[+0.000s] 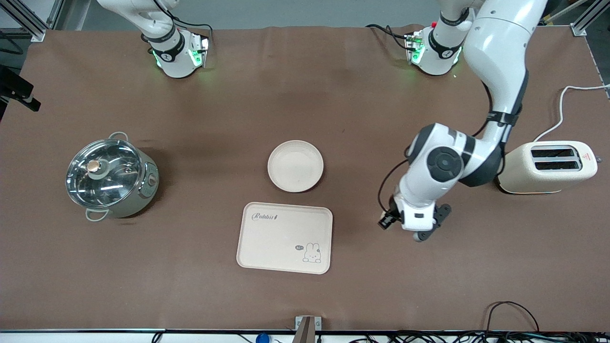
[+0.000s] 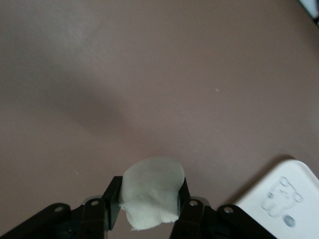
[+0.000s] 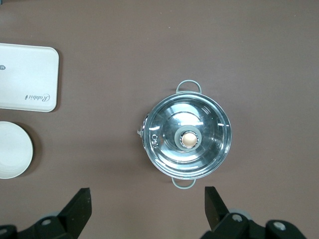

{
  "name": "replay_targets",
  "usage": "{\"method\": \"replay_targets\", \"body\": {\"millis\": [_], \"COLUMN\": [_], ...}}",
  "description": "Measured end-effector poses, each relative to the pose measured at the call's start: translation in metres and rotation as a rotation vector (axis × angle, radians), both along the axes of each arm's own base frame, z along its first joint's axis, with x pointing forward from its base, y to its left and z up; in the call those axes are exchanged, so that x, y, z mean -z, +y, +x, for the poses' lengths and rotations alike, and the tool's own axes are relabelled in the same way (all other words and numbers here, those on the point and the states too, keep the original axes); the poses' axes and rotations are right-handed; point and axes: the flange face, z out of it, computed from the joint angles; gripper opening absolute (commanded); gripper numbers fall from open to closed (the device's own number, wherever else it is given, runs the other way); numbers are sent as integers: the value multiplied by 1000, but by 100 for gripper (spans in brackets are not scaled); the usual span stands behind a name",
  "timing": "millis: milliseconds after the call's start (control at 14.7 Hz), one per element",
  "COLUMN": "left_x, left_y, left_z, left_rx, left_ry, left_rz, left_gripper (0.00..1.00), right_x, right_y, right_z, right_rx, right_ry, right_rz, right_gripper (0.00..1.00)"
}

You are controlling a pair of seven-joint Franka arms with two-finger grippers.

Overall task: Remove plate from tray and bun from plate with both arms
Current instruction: 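Lower the bun onto the table beside the toaster and open the left gripper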

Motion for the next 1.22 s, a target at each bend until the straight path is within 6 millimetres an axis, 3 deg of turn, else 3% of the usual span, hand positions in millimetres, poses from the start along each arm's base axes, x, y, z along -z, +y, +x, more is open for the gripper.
{"method": "replay_targets", "body": {"millis": [339,475,611,747,1018,1222], "left_x": [71,90,96,98,97,80], "left_y": [83,106,114,118,116,109], "left_z": [12,14,15,15,16,21], "left_rx": [25,13,5,0,2,10], "left_ry": [104,129,139,142,139,111], "left_rz": [29,28,27,27,23,14], "left_gripper": [52,58,83,100,100,100], "right_x": [0,1,0,0,-1,-2], "right_y": [0,0,-1,-3,-2,0], "right_z": [0,-2,-3,-3,-2,-1], "right_rx": [-1,-1,2,6,5,0], "right_ry": [0,14,16,15,5,-7], "right_rz": [1,2,3,3,2,2], "right_gripper": [100,100,100,100,100,100]}}
